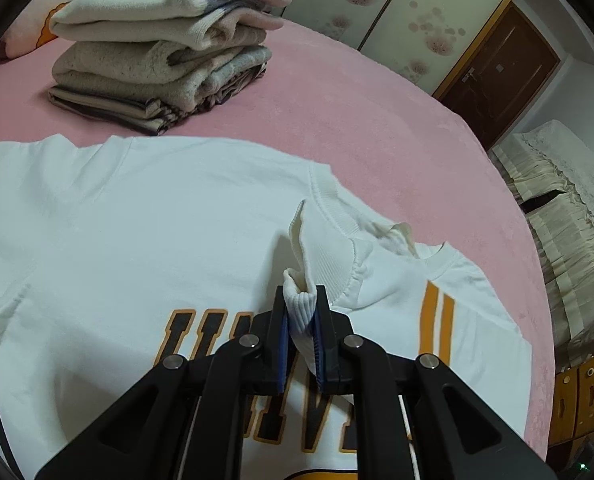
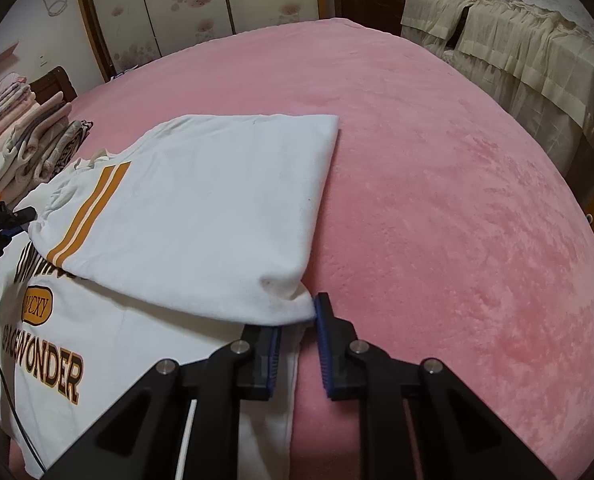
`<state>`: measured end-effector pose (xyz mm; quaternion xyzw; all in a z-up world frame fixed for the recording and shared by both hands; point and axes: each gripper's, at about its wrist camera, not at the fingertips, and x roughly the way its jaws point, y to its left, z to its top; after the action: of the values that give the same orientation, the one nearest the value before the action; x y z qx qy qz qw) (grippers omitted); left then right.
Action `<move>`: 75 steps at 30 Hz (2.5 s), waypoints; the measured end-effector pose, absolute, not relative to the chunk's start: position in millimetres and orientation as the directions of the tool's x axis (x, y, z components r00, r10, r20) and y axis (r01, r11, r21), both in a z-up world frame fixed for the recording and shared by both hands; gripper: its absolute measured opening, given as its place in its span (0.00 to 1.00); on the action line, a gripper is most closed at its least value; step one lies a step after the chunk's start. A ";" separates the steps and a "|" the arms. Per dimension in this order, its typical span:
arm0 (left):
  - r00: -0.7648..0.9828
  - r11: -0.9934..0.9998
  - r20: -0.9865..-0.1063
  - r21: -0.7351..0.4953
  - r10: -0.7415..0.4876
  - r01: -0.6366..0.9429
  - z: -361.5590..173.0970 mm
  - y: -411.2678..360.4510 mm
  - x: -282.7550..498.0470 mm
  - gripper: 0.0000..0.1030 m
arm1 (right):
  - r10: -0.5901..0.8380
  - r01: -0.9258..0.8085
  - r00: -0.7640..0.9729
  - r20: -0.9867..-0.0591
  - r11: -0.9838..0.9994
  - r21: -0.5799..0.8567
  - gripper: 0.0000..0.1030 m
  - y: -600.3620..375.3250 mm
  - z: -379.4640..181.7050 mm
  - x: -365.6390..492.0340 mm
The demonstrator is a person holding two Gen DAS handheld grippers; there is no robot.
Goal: Fold small clothes
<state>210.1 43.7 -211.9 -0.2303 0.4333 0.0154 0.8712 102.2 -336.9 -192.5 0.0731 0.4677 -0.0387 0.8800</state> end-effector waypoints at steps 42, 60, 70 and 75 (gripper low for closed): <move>0.588 0.963 -0.791 -0.260 -0.171 -0.069 -212.6 48.1 254.0 0.04 | 0.210 0.098 0.474 -0.855 0.953 0.288 0.08 -401.3 -184.9 255.5; 0.634 0.973 -0.773 -0.161 -0.020 -0.165 -223.8 53.2 238.0 0.05 | -0.014 0.043 0.539 -0.842 0.999 0.011 0.09 -367.1 -185.7 263.7; 0.615 0.968 -0.787 -0.185 -0.043 -0.169 -227.0 55.2 239.2 0.09 | 0.092 0.019 0.574 -0.813 0.992 0.125 0.15 -388.7 -138.4 159.3; 0.606 0.967 -0.794 -0.185 -0.042 -0.175 -229.2 53.2 240.4 0.10 | 0.088 -0.020 0.538 -0.838 0.996 0.091 0.15 -382.5 -150.2 107.8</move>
<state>240.4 53.2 -229.2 -0.1229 0.4421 0.0376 0.8877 107.8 -382.5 -150.2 0.0353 0.4796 0.0309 0.8763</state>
